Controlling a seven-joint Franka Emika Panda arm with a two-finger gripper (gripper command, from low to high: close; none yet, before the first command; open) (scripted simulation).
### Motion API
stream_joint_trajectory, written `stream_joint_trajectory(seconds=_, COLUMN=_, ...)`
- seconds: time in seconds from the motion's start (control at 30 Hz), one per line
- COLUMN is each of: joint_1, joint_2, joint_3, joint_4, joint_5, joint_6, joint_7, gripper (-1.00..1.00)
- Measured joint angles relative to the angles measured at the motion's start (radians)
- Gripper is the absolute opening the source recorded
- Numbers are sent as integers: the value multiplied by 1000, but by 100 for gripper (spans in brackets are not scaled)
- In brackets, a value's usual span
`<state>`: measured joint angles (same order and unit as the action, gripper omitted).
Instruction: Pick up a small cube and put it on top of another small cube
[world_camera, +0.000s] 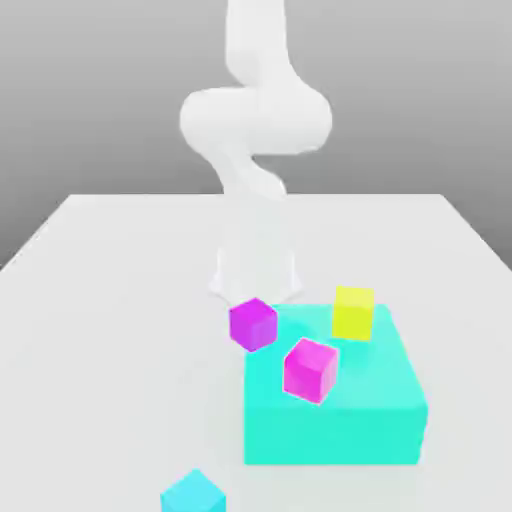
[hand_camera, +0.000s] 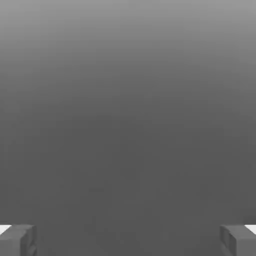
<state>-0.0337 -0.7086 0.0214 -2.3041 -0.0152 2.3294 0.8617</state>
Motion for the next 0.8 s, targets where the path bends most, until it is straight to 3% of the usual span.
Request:
stream_joint_trajectory(seconds=0.53, joint_1=-157, joint_2=587, joint_3=78, joint_4=-26, joint_5=-109, joint_6=187, joint_7=404, gripper=0)
stream_joint_trajectory(seconds=0.8, joint_1=-178, joint_2=872, joint_3=61, joint_4=-40, joint_5=-96, joint_6=284, joint_7=556, gripper=0)
